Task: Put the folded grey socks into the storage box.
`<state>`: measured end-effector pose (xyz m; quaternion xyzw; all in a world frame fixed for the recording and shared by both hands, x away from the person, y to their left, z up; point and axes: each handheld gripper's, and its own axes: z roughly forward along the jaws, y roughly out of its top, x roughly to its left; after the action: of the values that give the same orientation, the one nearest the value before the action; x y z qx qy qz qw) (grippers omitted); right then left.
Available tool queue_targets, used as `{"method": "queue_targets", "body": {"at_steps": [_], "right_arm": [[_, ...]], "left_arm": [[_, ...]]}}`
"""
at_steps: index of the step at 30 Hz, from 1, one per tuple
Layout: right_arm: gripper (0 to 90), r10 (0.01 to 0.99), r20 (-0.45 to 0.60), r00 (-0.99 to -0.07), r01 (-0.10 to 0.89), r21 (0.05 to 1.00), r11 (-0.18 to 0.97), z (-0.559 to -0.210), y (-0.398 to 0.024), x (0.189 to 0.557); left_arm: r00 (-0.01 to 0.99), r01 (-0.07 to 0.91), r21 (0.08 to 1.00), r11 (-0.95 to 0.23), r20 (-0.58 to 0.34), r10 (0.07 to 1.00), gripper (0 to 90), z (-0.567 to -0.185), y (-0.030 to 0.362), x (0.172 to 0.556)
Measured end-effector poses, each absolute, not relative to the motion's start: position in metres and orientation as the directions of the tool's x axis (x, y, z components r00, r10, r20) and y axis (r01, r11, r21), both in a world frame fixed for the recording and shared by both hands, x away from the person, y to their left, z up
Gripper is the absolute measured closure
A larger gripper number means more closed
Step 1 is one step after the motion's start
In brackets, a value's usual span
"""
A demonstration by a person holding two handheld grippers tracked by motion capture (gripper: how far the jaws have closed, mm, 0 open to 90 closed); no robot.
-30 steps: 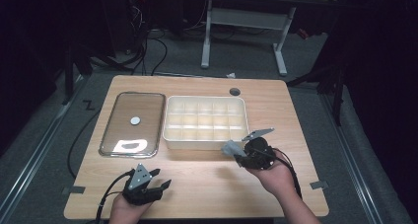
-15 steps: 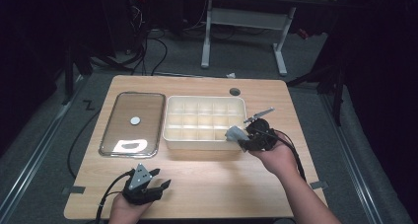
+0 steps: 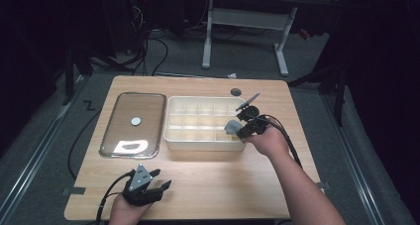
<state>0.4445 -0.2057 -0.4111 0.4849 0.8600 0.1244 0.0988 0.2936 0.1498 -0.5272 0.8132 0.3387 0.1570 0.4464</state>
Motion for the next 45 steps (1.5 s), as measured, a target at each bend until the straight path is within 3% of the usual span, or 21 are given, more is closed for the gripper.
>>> {"method": "queue_targets", "body": {"at_steps": [18, 45], "right_arm": [[70.8, 0.843, -0.078, -0.532, 0.833, 0.133, 0.537, -0.436, -0.193, 0.466], [72.0, 0.840, -0.049, -0.540, 0.840, 0.037, 0.541, -0.454, -0.194, 0.478]], "left_arm": [[0.732, 0.414, 0.826, -0.382, -0.053, 0.680, 42.9, -0.528, 0.148, 0.294], [0.742, 0.415, 0.815, -0.404, -0.047, 0.668, 42.2, -0.530, 0.144, 0.293]]}}
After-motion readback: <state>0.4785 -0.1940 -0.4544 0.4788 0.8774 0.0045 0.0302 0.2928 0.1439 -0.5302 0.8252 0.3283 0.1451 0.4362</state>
